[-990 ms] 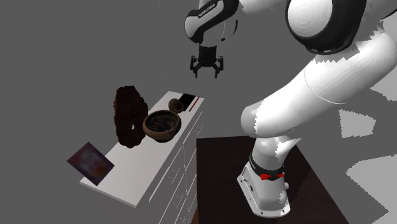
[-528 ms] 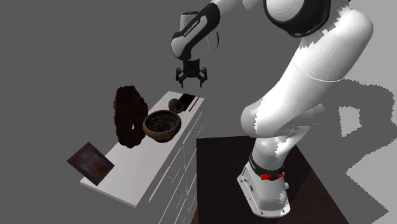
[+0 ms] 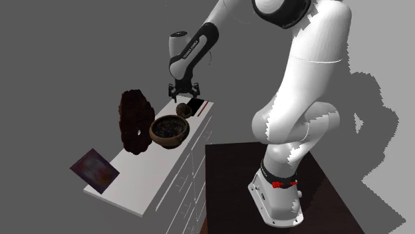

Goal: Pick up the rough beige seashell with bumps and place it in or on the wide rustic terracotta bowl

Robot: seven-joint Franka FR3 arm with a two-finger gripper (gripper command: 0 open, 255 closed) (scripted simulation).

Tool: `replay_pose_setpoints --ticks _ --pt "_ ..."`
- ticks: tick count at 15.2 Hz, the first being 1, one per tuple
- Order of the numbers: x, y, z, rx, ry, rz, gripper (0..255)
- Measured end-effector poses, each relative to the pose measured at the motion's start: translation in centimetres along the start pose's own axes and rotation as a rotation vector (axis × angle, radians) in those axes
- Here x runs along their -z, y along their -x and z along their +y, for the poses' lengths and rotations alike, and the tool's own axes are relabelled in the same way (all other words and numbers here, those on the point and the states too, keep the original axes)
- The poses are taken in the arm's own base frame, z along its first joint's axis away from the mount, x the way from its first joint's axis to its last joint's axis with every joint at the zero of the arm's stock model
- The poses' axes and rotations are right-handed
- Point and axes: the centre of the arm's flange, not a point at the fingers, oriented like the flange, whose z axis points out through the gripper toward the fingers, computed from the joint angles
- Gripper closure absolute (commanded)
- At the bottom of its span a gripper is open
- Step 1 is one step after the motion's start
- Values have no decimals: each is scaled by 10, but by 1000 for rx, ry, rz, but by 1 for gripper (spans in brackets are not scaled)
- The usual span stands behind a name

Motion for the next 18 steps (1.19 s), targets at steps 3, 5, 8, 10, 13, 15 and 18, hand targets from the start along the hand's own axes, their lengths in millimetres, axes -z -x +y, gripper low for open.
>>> replay_pose_setpoints --ticks 3,5,8,10,13,15,18 --pt "-20 -1 -13 8 2 6 0" --pt "-30 0 -16 9 2 7 0" --pt "-46 0 -16 9 2 7 0" --pt "-51 -1 -15 10 2 7 0" --pt "-54 -1 -16 10 2 7 0" --pt "-54 -1 -16 10 2 8 0" --pt "-54 -1 -16 10 2 8 255"
